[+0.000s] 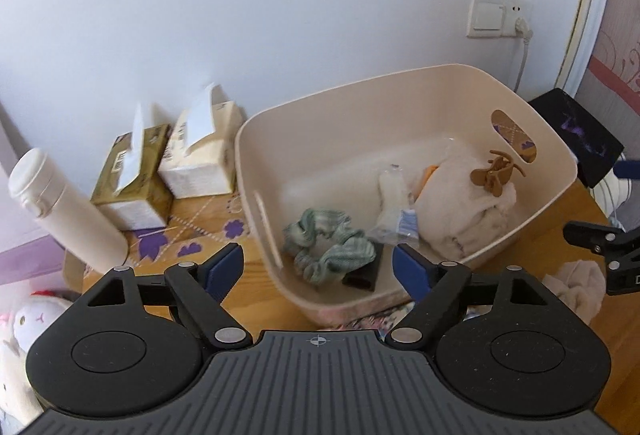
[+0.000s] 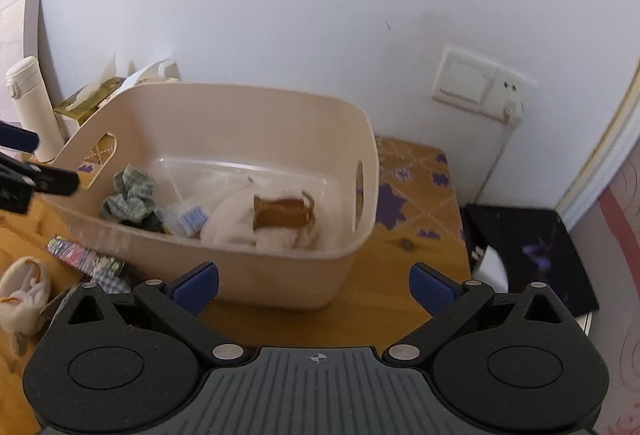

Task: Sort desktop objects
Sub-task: 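Move both grippers back over the remaining items on the table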

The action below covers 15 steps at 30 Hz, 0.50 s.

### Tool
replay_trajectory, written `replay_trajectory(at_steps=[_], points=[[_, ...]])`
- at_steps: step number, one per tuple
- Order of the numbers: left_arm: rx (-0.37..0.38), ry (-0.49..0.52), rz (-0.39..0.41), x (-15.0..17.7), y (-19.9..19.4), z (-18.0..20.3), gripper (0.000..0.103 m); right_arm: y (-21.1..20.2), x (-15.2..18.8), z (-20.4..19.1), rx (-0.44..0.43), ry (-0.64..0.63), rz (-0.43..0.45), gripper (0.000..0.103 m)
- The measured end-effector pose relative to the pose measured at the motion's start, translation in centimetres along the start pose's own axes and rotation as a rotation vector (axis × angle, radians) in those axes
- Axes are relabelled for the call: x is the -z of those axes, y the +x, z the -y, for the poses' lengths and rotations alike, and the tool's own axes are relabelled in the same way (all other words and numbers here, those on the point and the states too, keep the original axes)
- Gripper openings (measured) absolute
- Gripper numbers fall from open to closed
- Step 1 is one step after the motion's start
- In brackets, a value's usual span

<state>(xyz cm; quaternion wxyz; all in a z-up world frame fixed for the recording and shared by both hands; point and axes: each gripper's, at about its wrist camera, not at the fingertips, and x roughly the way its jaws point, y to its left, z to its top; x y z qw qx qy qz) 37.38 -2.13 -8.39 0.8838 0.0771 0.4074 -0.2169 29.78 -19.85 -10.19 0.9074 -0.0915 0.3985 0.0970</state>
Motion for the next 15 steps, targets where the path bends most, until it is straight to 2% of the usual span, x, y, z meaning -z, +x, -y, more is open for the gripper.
replay_trajectory(at_steps=[8, 15], points=[[-0.021, -0.023, -0.04, 3.3, -0.9, -2.4, 0.085, 0.0, 3.8, -0.8, -0.028, 0.012, -0.089, 0.103], [-0.025, -0.053, -0.123, 7.0, -0.7, -4.4, 0.085, 0.0, 6.4, -1.9, -0.052, -0.025, -0.148, 0.103]])
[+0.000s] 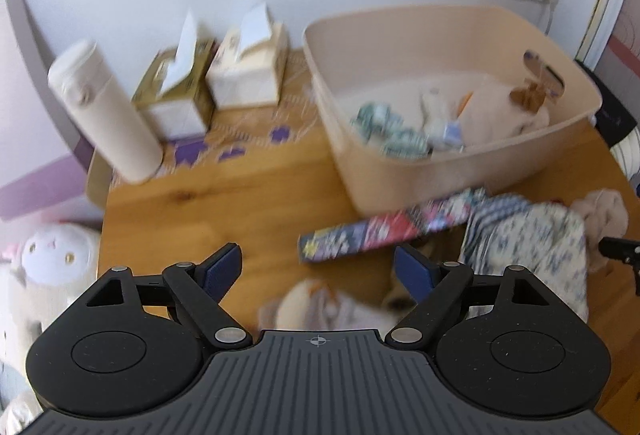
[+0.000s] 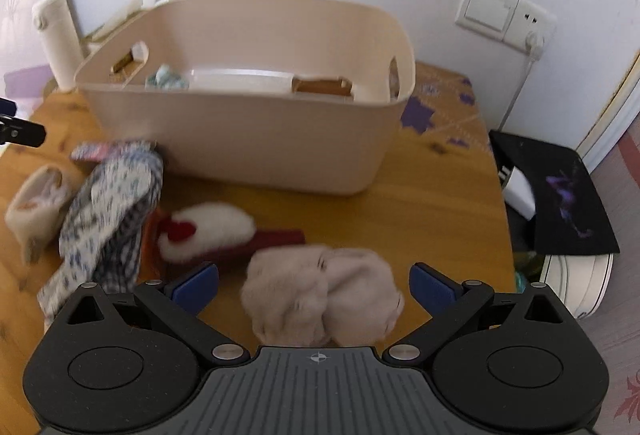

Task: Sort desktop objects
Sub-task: 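Move both grippers back over the remaining items on the table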

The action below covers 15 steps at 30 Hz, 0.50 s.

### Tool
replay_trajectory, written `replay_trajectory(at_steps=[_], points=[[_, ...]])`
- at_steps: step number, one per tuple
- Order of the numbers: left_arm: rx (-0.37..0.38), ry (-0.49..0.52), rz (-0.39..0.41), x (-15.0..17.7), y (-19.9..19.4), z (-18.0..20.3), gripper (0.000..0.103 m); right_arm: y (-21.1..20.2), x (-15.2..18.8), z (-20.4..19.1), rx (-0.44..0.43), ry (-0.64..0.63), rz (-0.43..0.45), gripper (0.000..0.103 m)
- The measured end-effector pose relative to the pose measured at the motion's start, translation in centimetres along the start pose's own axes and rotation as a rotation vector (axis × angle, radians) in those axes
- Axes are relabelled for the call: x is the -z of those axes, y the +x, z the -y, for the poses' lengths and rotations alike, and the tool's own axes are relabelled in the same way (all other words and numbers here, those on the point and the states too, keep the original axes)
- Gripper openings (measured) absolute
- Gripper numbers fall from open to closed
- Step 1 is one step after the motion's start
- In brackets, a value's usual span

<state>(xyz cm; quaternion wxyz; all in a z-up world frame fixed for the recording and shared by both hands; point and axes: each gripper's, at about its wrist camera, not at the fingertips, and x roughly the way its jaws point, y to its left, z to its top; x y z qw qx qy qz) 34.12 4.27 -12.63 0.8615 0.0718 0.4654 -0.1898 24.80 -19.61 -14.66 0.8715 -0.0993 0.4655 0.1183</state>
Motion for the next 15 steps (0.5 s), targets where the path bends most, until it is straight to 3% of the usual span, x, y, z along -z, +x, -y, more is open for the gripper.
replay_trajectory(at_steps=[5, 10, 15], points=[[-0.003, 0.012, -0.049, 1.9, 0.3, -0.7, 0.085, 0.6, 0.8, 0.0, -0.003, 0.001, -0.033, 0.103], [0.064, -0.053, -0.101, 3.3, 0.4, -1.4, 0.085, 1.6, 1.0, 0.0, 0.009, -0.007, -0.068, 0.103], [0.064, -0.064, -0.156, 4.5, 1.7, -1.5, 0.085, 2.6, 1.0, -0.4, 0.012, -0.016, -0.095, 0.103]])
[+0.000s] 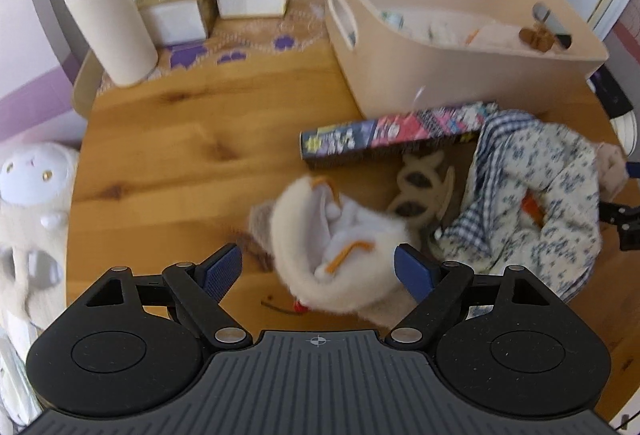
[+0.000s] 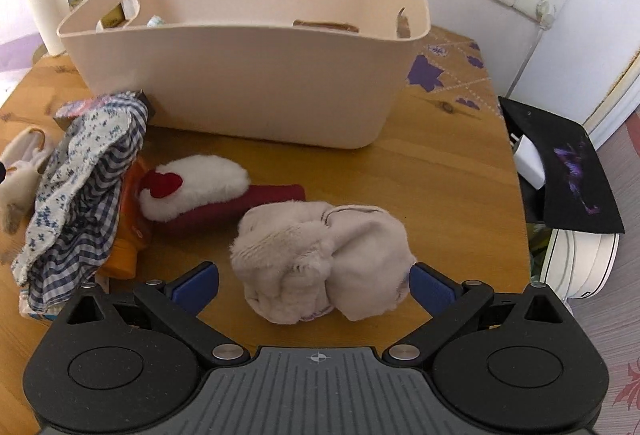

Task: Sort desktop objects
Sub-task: 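Move both grippers back over the remaining items on the table, then grasp the beige plush bundle with the right gripper while the left grasps the white fluffy toy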

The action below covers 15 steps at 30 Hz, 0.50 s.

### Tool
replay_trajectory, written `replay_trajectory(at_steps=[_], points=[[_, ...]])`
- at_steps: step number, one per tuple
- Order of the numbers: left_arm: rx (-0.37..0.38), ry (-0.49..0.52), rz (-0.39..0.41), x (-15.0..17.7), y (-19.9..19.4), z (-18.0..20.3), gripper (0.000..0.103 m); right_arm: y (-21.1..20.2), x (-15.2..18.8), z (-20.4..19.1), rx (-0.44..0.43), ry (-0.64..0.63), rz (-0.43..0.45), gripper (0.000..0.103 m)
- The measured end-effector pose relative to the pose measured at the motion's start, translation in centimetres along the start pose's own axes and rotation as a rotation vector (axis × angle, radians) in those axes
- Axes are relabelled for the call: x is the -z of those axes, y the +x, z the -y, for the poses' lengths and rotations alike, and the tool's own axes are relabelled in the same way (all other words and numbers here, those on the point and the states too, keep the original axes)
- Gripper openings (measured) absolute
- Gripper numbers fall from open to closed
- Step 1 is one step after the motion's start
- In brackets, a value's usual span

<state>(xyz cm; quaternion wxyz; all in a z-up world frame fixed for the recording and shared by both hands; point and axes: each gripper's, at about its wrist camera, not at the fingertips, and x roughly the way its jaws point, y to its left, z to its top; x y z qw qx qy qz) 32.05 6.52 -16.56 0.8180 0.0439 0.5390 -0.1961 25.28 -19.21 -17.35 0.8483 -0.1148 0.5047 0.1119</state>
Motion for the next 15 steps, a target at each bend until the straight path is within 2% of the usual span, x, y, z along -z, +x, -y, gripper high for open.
replay_trajectory(at_steps=[5, 10, 15], points=[[-0.006, 0.031, -0.063, 0.2, 2.1, 0.0, 0.085, 0.8, -0.2, -0.3, 0.015, -0.017, -0.008, 0.103], [0.014, -0.035, -0.118, 0.0, 4.1, -0.3, 0.085, 1.6, -0.1, 0.0, 0.023, -0.013, -0.031, 0.103], [0.022, -0.039, -0.135, -0.4, 5.2, 0.0, 0.086, 2.6, 0.2, 0.6, 0.02, 0.019, -0.067, 0.103]])
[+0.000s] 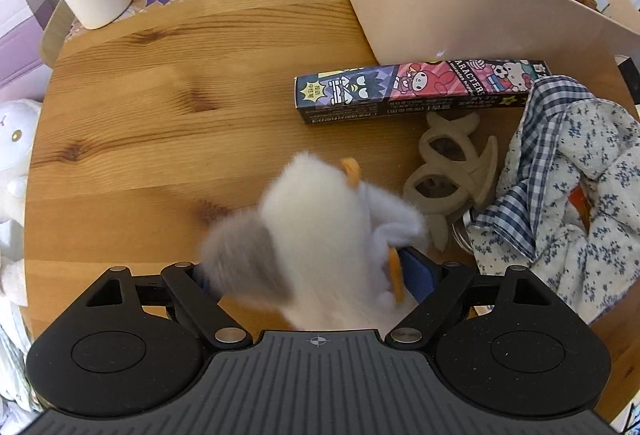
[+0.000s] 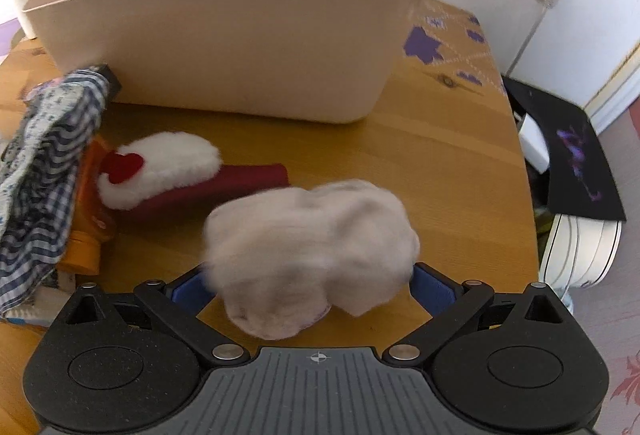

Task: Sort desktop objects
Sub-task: 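Grasp the beige plush bundle with the right gripper while the left grasps the white fluffy toy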

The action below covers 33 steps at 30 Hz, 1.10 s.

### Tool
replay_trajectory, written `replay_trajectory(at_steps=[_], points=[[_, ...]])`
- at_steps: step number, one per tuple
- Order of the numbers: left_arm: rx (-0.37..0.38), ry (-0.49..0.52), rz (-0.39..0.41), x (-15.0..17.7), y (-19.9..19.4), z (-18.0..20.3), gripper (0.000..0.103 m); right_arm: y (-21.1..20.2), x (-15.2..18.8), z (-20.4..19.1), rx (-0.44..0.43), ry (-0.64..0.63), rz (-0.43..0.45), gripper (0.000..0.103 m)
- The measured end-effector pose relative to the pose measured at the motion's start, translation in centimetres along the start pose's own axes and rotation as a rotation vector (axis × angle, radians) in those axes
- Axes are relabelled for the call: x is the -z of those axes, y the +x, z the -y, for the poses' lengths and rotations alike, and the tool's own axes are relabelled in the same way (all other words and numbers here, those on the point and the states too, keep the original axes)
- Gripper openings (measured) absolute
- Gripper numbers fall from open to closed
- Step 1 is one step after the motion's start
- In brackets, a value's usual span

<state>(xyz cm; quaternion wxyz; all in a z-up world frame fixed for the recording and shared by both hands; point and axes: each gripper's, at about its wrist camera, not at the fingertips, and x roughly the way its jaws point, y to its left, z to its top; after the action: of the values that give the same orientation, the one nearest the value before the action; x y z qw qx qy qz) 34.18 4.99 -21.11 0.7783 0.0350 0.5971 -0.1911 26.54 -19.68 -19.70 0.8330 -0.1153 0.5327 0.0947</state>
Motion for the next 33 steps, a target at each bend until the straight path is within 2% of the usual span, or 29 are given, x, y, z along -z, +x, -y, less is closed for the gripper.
replay_trajectory(at_steps=[7, 10, 13, 15, 18, 23, 33], points=[[0.014, 0.003, 0.018, -0.2, 0.4, 0.0, 0.086, 1.0, 0.3, 0.4, -0.013, 0.038, -0.014, 0.103], [0.022, 0.017, 0.029, -0.2, 0.3, 0.2, 0.082, 0.8, 0.3, 0.2, -0.02, 0.03, 0.006, 0.095], [0.03, 0.019, 0.05, -0.3, -0.2, 0.3, 0.063, 0.6, 0.2, 0.1, -0.033, 0.033, 0.023, 0.087], [0.045, 0.007, 0.056, -0.5, -0.4, 0.2, 0.047, 0.4, 0.2, 0.0, -0.046, 0.031, 0.03, 0.076], [0.051, 0.003, 0.057, -0.8, -0.3, 0.2, 0.03, 0.0, 0.2, -0.3, -0.05, 0.021, 0.037, 0.065], [0.041, 0.002, 0.061, -0.9, -0.3, 0.9, 0.024, -0.6, 0.6, -0.9, -0.038, -0.008, 0.039, 0.057], [0.007, -0.021, 0.081, -0.2, -1.1, 1.0, 0.02, -1.6, 2.1, -0.1, -0.034, -0.004, 0.039, 0.051]])
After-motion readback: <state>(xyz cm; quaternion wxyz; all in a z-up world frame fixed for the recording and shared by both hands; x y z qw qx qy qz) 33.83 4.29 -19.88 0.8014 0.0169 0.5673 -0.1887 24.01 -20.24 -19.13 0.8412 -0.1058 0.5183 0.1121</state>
